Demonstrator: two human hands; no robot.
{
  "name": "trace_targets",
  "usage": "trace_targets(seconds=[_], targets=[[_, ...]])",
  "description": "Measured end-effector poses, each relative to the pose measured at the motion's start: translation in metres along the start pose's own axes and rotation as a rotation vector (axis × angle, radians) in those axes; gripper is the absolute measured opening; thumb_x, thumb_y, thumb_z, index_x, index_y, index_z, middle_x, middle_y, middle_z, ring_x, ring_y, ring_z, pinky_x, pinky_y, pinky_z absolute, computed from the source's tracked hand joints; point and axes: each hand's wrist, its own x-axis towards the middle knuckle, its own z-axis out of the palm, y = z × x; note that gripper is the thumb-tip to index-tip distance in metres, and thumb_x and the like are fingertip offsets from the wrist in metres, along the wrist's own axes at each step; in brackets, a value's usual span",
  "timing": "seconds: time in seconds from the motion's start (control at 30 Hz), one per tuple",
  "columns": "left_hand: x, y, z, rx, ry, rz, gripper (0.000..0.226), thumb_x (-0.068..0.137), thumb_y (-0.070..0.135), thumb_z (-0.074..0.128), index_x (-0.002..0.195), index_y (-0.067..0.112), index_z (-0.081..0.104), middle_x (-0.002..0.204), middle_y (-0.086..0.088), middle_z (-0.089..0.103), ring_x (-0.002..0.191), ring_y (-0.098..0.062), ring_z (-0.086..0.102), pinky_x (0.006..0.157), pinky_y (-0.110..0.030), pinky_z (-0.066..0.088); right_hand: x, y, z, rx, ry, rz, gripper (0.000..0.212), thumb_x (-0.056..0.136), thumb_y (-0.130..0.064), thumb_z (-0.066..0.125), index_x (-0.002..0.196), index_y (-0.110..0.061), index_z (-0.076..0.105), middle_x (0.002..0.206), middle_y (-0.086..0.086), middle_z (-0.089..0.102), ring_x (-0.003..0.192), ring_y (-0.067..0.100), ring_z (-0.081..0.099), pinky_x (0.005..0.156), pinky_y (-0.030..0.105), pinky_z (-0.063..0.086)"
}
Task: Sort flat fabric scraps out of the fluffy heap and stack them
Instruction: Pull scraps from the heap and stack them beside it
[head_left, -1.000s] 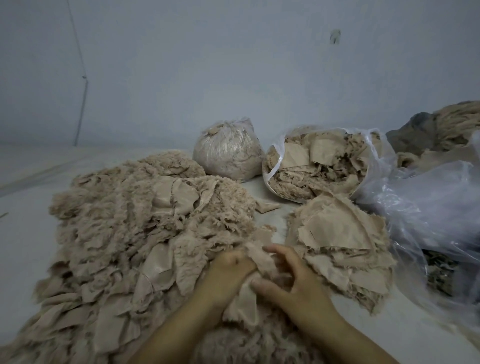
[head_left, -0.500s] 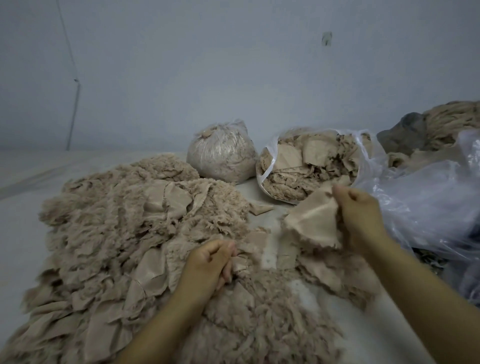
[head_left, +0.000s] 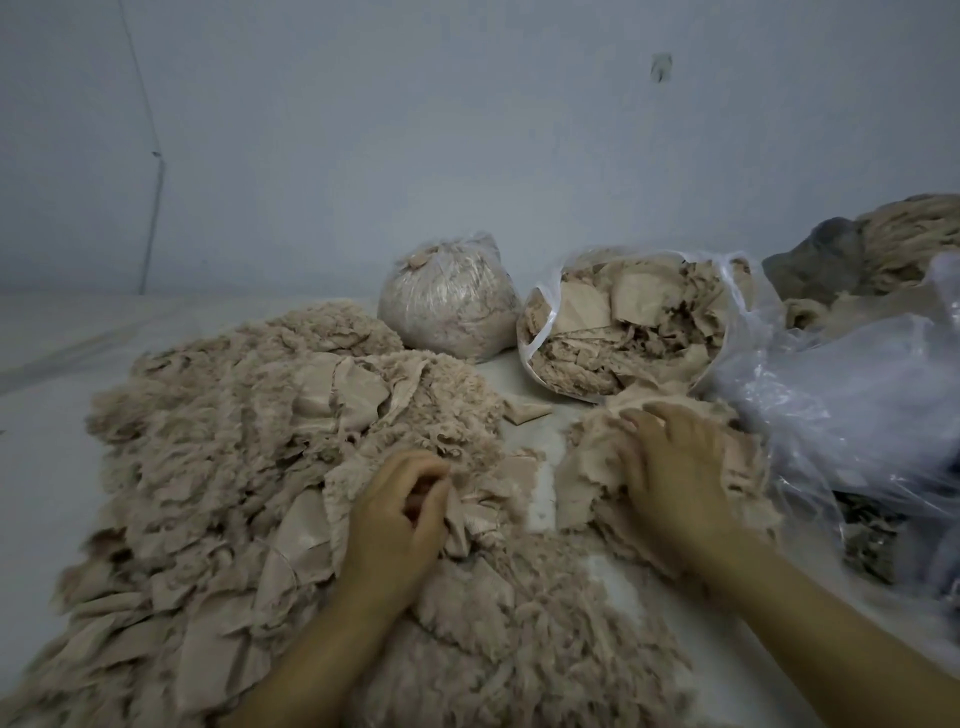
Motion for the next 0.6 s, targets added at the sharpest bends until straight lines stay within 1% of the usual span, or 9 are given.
trace_targets(seconds=[0.03,0.1,0.2,0.27,0.33,0.43,0.47,0.53,0.6], targets=[[0.002,0.001,-0.001,0.008,0.055,0.025,0.011,0.085,0.001,0.059,0.088,0.009,0.066,0.093,0.008,0.06,0.091,0.007,0.055,0.075,-0.003,0.043,-0.005,-0.016,-0.003,0.099,0.016,-0.105,0.03,0.096,-0.026,0.049,0.122,-0.015,0.059,0.124,0.007,0.055,0.119,0.026,0.044,0.104,0.038,0.028],[0.004,0.0,-0.003,0.102,0.104,0.036,0.009,0.084,0.009,0.06,0.093,0.008,0.065,0.095,0.0,0.063,0.093,-0.002,0.054,0.082,-0.016,0.047,-0.021,-0.048,-0.007,0.347,-0.127,-0.201,0.017,0.096,-0.03,0.052,0.103,-0.022,0.066,0.098,-0.007,0.063,0.096,0.01,0.056,0.085,0.024,0.039],[0.004,-0.012,-0.009,0.428,-0.063,-0.202,0.043,0.081,0.033,0.072,0.118,0.016,0.058,0.117,-0.003,0.054,0.112,-0.024,0.049,0.095,-0.042,0.041,-0.044,-0.077,-0.005,0.625,-0.411,-0.138,0.024,0.086,-0.045,0.064,0.084,-0.022,0.071,0.077,-0.009,0.069,0.069,0.0,0.059,0.066,0.019,0.047],[0.005,-0.019,-0.012,0.459,-0.213,-0.368,0.049,0.079,0.043,0.07,0.121,0.022,0.054,0.122,0.0,0.047,0.118,-0.023,0.043,0.099,-0.038,0.038,-0.055,-0.084,-0.001,0.658,-0.593,-0.16,0.03,0.073,-0.05,0.075,0.079,-0.021,0.07,0.075,-0.005,0.067,0.064,0.001,0.057,0.062,0.018,0.045],[0.003,-0.018,-0.013,0.339,-0.215,-0.371,0.037,0.082,0.04,0.068,0.113,0.022,0.058,0.115,0.003,0.048,0.115,-0.019,0.046,0.097,-0.032,0.038,-0.066,-0.087,0.006,0.614,-0.679,-0.272,0.026,0.071,-0.044,0.08,0.073,-0.024,0.064,0.073,-0.007,0.06,0.065,0.0,0.052,0.063,0.016,0.042],[0.006,-0.01,-0.013,0.216,-0.15,-0.048,0.021,0.089,0.032,0.059,0.097,0.014,0.067,0.103,0.004,0.06,0.105,-0.012,0.053,0.098,-0.035,0.039,-0.068,-0.082,0.013,0.726,-0.452,-0.244,0.02,0.085,-0.025,0.07,0.07,-0.021,0.057,0.068,-0.012,0.053,0.065,-0.002,0.048,0.063,0.015,0.038],[0.006,-0.009,-0.013,0.186,-0.195,0.069,0.025,0.092,0.033,0.052,0.094,0.014,0.068,0.1,0.006,0.064,0.101,-0.006,0.054,0.103,-0.035,0.035,-0.066,-0.078,0.013,0.828,-0.367,-0.153,0.02,0.088,-0.022,0.065,0.072,-0.016,0.055,0.067,-0.011,0.052,0.063,-0.002,0.047,0.063,0.017,0.038],[0.004,-0.009,-0.014,0.18,-0.393,0.122,0.035,0.096,0.039,0.041,0.088,0.017,0.067,0.088,0.012,0.066,0.089,0.002,0.054,0.111,-0.027,0.022,-0.06,-0.07,0.011,1.05,-0.261,0.06,0.021,0.092,-0.02,0.059,0.077,-0.007,0.051,0.069,0.0,0.049,0.065,0.009,0.046,0.062,0.025,0.038],[0.002,-0.014,-0.011,0.223,-0.56,0.089,0.036,0.096,0.039,0.04,0.073,0.017,0.057,0.069,0.012,0.056,0.074,-0.002,0.049,0.102,-0.025,0.027,-0.058,-0.065,0.008,1.234,-0.24,0.214,0.024,0.092,-0.023,0.058,0.077,-0.007,0.048,0.07,0.007,0.045,0.066,0.019,0.042,0.06,0.028,0.038]])
